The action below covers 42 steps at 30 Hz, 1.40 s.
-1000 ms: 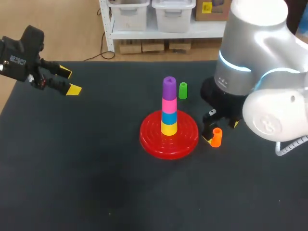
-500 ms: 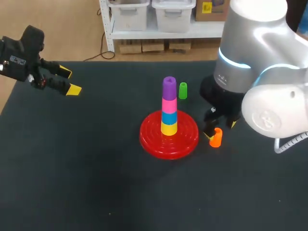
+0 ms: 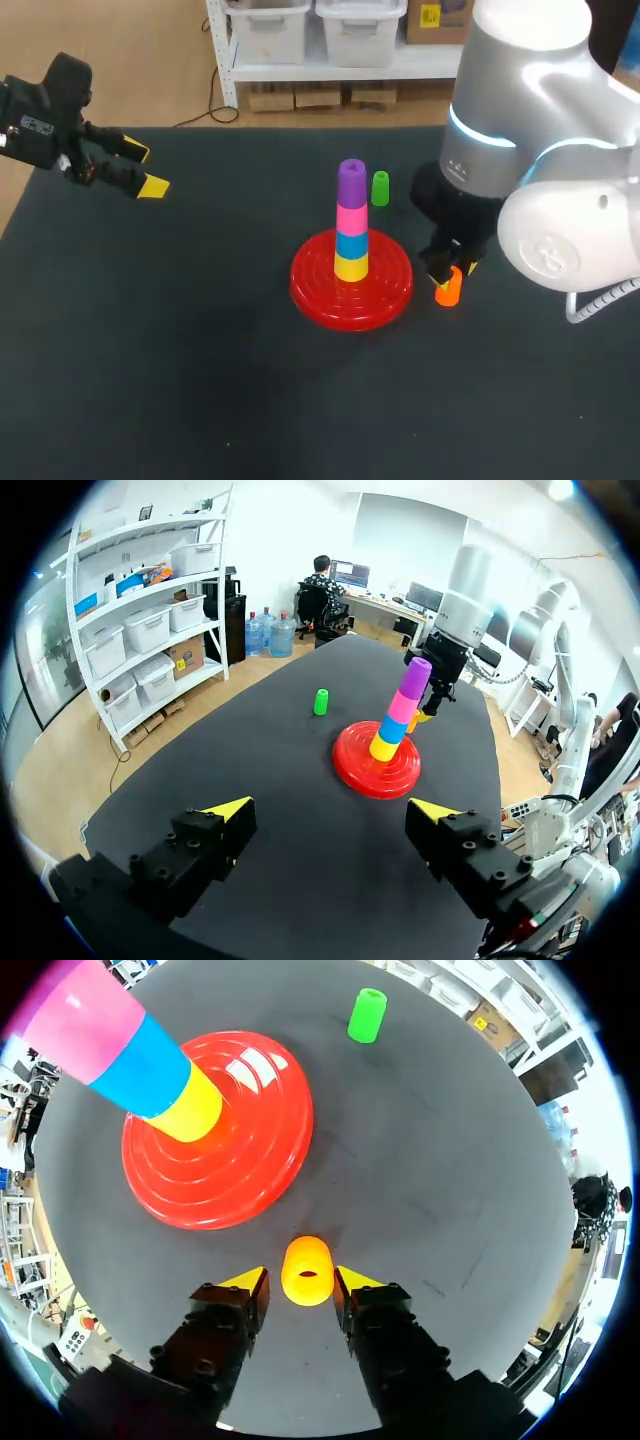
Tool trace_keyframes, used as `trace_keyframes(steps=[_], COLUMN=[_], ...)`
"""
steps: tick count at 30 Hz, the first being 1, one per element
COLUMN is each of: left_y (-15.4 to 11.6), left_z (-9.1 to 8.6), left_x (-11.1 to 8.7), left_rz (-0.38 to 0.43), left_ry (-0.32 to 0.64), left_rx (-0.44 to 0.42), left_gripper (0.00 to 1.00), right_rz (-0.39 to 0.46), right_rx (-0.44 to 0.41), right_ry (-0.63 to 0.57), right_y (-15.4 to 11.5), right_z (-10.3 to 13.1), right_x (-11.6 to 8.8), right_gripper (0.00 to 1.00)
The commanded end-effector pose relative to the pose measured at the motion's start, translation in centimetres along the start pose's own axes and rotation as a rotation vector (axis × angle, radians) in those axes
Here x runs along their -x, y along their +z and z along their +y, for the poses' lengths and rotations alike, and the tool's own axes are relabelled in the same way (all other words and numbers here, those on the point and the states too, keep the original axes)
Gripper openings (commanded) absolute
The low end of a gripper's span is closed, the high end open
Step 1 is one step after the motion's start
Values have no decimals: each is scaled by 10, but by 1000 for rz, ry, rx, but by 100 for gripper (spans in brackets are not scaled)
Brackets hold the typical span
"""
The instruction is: Pick up and stack the cylinders on the red base in this order: pink,purple,orange,green
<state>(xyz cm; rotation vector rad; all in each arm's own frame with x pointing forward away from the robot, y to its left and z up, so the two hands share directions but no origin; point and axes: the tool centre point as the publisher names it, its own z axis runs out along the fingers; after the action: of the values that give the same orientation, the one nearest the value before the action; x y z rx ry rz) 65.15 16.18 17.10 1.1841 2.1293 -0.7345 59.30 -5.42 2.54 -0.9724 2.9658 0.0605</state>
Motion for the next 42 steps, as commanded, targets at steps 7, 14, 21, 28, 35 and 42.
trace_keyframes(steps=[7, 14, 21, 28, 35, 42], left_y=[0, 0, 0, 0, 0, 0], left_z=[1, 1, 1, 1, 1, 1], left_x=[-1, -1, -1, -1, -1, -1], left_rz=[-4, -4, -4, -4, -4, -4], left_ry=[3, 3, 3, 3, 3, 3], left_rx=[-3, -3, -3, -3, -3, -3], left_gripper=[100, 100, 100, 100, 100, 100], right_rz=[-1, -72, -177, -254, -237, -183], right_rx=[-2, -8, 3, -50, -58, -67], right_ry=[-5, 5, -89, -305, -441, -512], right_y=[-7, -64, -158, -225, -236, -221], right_z=[-3, -8, 1, 30, 60, 77], right_x=[0, 2, 35, 87, 114, 122], right_gripper=[0, 0, 0, 0, 0, 0])
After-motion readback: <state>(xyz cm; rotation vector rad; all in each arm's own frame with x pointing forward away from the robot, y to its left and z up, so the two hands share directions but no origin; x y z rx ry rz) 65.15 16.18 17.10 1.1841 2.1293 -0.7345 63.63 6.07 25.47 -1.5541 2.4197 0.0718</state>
